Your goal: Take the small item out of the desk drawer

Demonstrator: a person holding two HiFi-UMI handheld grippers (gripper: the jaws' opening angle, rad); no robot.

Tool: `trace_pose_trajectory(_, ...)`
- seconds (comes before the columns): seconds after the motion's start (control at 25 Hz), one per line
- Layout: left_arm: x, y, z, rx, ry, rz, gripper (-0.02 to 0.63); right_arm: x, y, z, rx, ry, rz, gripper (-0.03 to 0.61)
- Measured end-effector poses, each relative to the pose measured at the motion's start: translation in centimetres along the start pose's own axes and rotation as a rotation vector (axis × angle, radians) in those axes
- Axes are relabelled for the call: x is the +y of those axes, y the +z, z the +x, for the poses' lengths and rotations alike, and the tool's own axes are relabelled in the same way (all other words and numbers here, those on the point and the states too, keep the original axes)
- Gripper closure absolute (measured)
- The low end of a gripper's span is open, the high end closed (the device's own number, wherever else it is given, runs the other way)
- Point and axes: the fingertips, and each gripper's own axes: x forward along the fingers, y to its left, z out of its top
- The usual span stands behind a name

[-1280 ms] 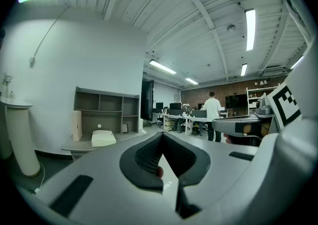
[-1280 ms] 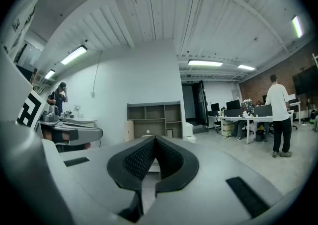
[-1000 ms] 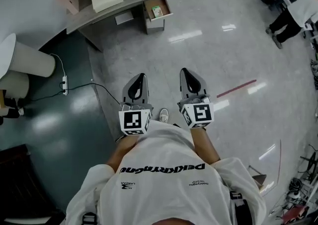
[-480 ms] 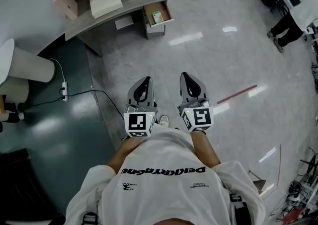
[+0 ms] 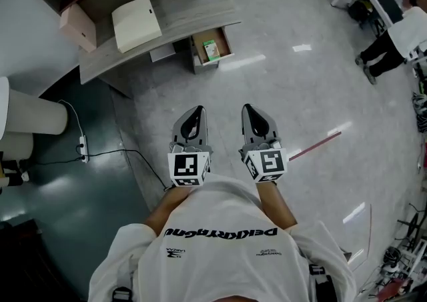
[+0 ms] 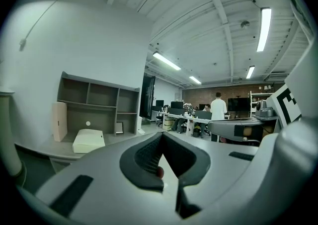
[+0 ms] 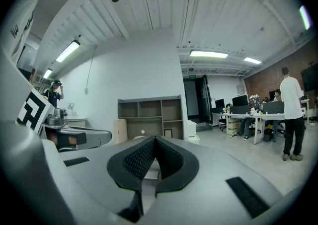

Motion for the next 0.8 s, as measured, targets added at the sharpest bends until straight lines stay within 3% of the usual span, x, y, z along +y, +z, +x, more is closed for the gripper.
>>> trace_pose_trajectory(0.36,8.0,2.8,10.8,0.0,-0.04,-0.007,0.598,-2.5,3.0,13.0,0.015,-0.035,0.0,0.551)
trace_pose_trajectory(0.8,12.4,2.0,17.7,0.043,-0.052,-0.032,0.598,-3.8,2.0,21.6,0.082,-0.023,0.02,0.551)
